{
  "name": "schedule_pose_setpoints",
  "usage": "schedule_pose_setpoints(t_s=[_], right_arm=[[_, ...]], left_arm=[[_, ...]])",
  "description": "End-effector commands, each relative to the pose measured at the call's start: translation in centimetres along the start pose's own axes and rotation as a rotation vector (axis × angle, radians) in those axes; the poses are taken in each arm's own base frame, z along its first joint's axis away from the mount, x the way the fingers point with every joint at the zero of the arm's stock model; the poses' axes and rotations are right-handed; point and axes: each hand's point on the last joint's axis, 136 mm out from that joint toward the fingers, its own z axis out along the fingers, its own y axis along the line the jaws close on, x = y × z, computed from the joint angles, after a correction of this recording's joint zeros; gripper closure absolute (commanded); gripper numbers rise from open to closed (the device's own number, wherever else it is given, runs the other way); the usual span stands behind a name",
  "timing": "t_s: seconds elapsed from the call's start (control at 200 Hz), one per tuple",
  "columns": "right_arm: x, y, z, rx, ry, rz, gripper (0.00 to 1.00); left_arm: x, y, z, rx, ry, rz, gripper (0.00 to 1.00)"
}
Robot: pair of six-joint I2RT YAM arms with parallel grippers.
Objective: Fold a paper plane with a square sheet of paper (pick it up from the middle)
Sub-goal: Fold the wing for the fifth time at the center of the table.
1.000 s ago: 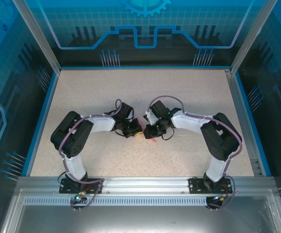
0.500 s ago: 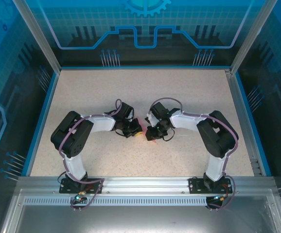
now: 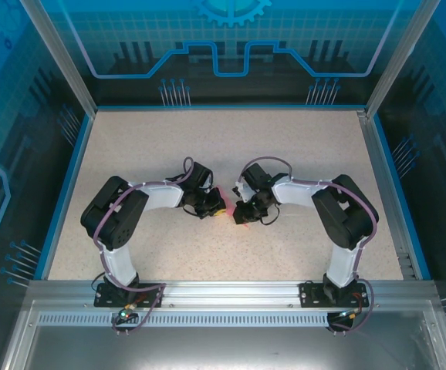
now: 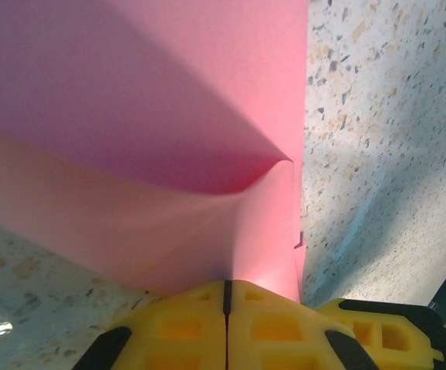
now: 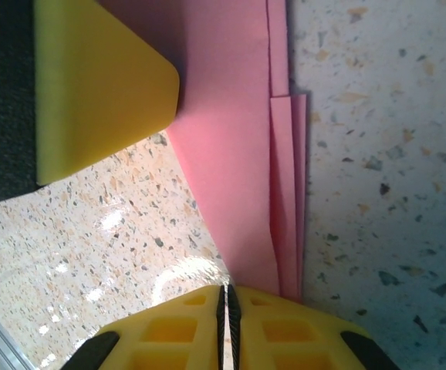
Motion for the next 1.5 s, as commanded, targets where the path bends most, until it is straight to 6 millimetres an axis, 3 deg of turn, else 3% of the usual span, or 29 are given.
schedule_pose_setpoints(t_s=[0.0,0.605,0.625,0.715,0.935,1.07,1.225,1.25,1.34,1.496], right_arm=[[2.9,-2.2,0.5,0.033,0.088,0.056,0.87],[5.4,-3.1,-0.4,0.002,0.119,0.074,0.88],[6.5,-3.5,-0.1,0.008,0.140,0.089,0.88],[7.1,-3.9,-0.2,0.004,0.141,0.109,0.89],[7.3,-4.1,-0.7,-0.049,0.110,0.148,0.90],[6.0,-2.9,-1.8,-0.082,0.055,0.124,0.90],[2.8,0.3,-3.8,-0.084,-0.043,0.040,0.88],[1.4,1.2,-4.3,-0.092,-0.075,0.020,0.87],[-0.3,2.3,-3.4,-0.088,-0.091,0.003,0.87],[-2.3,2.4,-1.6,-0.063,-0.087,0.017,0.87]], left_arm=[[0.6,5.9,1.1,-0.216,-0.002,-0.083,0.93],[0.6,7.0,1.0,-0.277,-0.007,-0.107,0.94],[0.6,7.1,1.0,-0.278,-0.006,-0.107,0.94],[0.6,7.0,1.0,-0.276,-0.006,-0.106,0.94],[0.5,6.7,0.9,-0.269,-0.005,-0.097,0.94],[0.5,6.5,0.9,-0.262,-0.003,-0.092,0.94],[0.4,6.1,0.8,-0.252,-0.001,-0.089,0.94],[0.5,6.1,0.9,-0.251,0.001,-0.088,0.94],[0.4,5.9,0.8,-0.247,0.002,-0.087,0.94],[0.4,5.8,0.8,-0.247,0.005,-0.077,0.94]])
